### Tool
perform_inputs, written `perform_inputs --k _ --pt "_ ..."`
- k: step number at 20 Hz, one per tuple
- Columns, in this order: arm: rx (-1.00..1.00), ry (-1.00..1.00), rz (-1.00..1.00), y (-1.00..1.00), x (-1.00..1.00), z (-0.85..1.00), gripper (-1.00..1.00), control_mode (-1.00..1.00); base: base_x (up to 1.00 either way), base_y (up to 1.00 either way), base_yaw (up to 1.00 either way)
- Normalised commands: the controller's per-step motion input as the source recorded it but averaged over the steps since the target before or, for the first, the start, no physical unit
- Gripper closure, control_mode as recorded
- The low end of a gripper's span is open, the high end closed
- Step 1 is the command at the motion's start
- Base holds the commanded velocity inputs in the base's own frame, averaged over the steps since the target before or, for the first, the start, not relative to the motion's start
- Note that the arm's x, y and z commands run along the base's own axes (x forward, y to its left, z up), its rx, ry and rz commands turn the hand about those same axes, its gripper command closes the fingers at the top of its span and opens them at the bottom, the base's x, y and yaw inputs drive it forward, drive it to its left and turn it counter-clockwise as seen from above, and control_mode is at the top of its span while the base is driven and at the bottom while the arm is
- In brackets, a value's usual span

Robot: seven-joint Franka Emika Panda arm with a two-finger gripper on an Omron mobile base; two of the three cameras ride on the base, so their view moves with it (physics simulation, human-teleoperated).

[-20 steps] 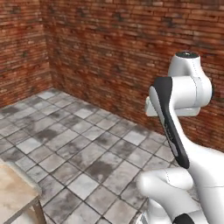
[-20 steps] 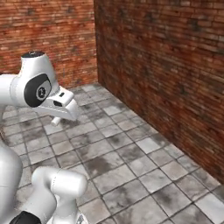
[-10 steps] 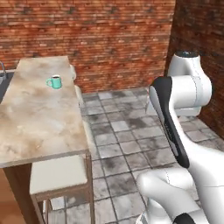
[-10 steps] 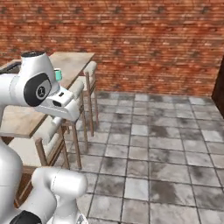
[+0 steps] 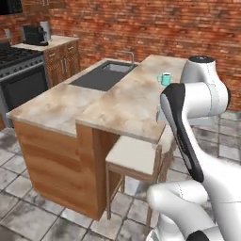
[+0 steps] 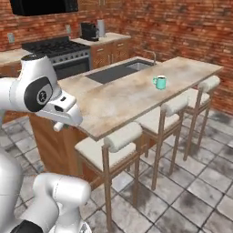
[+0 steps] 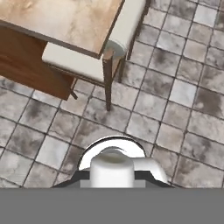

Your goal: Pick up the marshmallow and place it in the cup of hot chocolate on the dining counter.

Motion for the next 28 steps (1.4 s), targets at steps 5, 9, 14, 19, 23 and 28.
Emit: perform_inputs --k 5,9,14,19,23,28 --pt "0.00 0.00 0.00 0.00 0.00 0.00 1.00 1.00 0.00 -0.15 0.97" --pt "0.00 0.00 0.00 0.00 0.00 0.00 1.00 1.00 0.00 -0.49 0.90" --pt "0.00 0.00 0.00 0.00 0.00 0.00 1.00 1.00 -0.04 -0.77 0.82" --pt "0.00 0.00 0.00 0.00 0.00 0.00 1.00 1.00 -0.57 -1.00 0.54" --pt "0.00 0.00 0.00 0.00 0.00 0.00 1.00 1.00 -1.00 -0.97 0.30" --pt "0.00 0.00 0.00 0.00 0.00 0.00 1.00 1.00 -1.00 -0.25 0.20"
